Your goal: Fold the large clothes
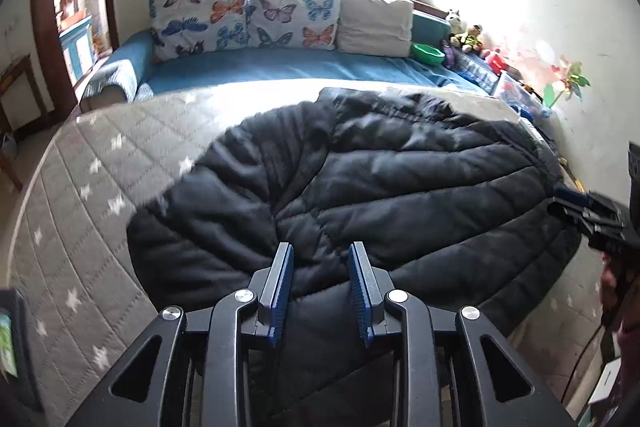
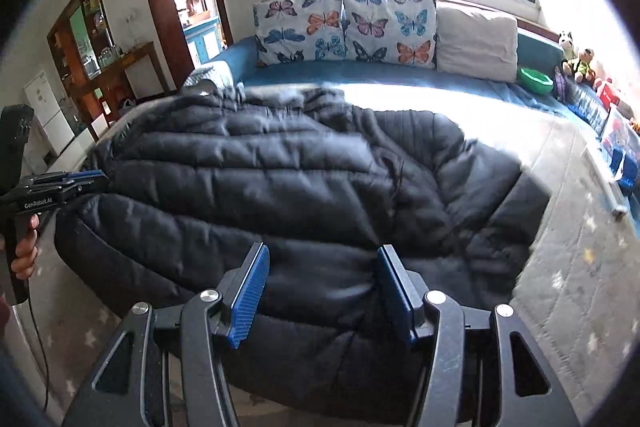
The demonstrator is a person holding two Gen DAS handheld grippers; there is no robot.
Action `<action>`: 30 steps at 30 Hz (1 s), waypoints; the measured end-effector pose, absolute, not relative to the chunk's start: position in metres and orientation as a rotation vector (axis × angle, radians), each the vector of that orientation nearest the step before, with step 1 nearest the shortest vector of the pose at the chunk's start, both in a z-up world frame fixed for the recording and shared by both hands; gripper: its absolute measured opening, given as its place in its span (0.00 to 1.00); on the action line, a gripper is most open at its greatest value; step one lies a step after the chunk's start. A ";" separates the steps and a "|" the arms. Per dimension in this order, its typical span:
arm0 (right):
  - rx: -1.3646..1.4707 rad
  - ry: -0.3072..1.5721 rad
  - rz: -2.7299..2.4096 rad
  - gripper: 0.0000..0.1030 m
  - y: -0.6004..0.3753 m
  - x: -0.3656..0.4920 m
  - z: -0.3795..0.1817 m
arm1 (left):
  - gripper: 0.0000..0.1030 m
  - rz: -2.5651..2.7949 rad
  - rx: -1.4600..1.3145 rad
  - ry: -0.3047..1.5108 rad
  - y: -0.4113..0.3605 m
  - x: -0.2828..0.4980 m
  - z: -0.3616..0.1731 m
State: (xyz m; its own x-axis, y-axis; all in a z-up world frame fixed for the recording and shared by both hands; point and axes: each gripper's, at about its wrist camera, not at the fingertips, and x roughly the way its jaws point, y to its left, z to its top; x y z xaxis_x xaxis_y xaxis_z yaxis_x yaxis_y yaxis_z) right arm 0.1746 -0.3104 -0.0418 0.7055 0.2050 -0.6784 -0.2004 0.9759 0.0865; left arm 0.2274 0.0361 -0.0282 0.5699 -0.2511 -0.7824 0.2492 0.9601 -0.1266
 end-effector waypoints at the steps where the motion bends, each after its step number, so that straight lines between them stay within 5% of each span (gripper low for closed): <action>1: 0.008 0.753 0.226 0.59 -0.313 0.179 -0.033 | 0.31 -0.297 0.012 0.905 0.034 0.229 -0.019; 12: 0.167 0.898 0.254 0.59 -0.330 0.266 -0.030 | 0.31 -0.402 -0.093 0.926 -0.002 0.310 0.017; 30: 0.065 1.111 0.192 0.60 -0.320 0.316 -0.075 | 0.25 -0.306 -0.202 1.137 -0.008 0.390 -0.074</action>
